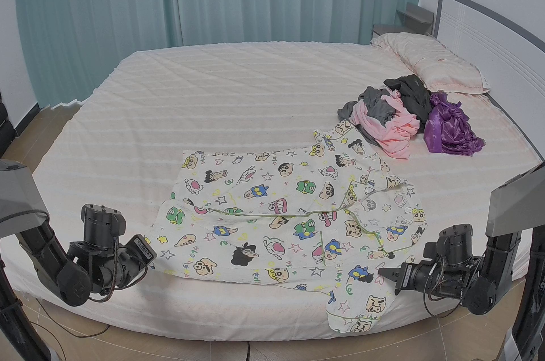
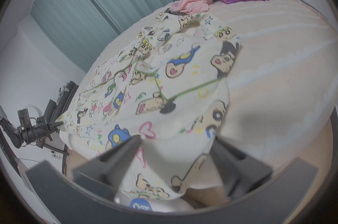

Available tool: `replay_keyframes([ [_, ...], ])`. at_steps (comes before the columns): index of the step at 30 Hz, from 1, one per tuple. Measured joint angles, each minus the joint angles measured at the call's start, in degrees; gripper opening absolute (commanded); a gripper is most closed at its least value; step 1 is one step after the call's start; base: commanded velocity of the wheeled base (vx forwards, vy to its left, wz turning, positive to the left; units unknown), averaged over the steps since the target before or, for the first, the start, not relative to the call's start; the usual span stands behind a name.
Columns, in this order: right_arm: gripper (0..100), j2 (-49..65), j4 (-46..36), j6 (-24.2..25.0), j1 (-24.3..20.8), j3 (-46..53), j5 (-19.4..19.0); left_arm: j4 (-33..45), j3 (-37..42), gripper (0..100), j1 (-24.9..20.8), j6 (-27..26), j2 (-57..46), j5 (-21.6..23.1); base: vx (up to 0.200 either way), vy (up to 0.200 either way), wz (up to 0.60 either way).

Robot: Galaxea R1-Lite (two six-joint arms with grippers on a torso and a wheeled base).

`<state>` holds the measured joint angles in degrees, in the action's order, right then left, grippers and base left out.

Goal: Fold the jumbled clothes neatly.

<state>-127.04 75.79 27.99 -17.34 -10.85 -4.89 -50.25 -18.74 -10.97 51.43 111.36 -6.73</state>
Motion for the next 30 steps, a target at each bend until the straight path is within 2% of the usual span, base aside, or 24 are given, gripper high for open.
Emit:
replay_keyframes([
  [10,0,1.1,-1.4,-0.1,2.0,-7.2,0.3,0.0,-0.1,0,0.0,0.0,-0.2,-0.1,0.000,0.000,0.00],
  [19,0,1.6,-13.6,-0.2,4.3,-19.7,0.3,-1.0,-0.7,0,0.0,0.1,0.8,-0.1,0.000,0.000,0.00],
  [20,100,1.6,-14.9,-0.2,4.5,-21.0,0.3,-1.8,-0.7,0,0.0,0.1,1.1,-0.1,0.000,0.000,0.00],
  [24,100,1.6,-17.5,-0.4,5.0,-24.0,-0.3,-4.5,-0.8,0,0.0,0.1,2.9,-0.1,0.000,0.000,0.00],
  [30,100,2.7,-17.9,-0.5,5.9,-21.7,-0.9,-5.1,-0.9,0,0.0,0.0,4.7,-0.1,0.000,0.000,0.00],
])
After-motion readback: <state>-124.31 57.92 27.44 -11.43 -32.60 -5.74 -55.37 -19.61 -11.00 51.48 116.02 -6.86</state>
